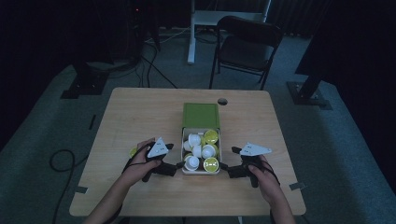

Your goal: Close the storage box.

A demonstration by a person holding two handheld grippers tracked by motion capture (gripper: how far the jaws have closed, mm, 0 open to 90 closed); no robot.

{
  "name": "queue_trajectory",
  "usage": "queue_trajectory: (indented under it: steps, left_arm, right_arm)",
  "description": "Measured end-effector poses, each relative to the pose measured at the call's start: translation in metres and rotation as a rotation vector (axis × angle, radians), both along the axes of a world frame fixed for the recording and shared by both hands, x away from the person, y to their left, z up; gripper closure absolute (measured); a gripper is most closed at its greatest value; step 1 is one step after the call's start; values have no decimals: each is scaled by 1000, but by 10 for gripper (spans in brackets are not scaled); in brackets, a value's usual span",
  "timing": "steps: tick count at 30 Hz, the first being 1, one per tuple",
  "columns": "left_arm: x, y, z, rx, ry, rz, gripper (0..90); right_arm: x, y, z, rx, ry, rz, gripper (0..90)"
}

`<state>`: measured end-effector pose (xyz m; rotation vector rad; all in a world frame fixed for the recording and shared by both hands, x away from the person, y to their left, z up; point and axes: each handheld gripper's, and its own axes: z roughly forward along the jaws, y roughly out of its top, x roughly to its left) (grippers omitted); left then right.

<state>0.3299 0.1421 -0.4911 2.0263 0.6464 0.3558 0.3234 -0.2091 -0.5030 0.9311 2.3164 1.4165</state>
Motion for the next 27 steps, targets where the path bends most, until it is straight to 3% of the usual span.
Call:
queue_trajectory:
  steps: [11, 27]
  left_arm:
    - [5, -3, -1, 29, 4, -14, 143]
    - [19, -2, -2, 21, 25, -8, 137]
  right_arm:
    - [3, 1, 0, -2, 3, 8, 107]
    - [13, 2, 0, -4, 15, -5, 108]
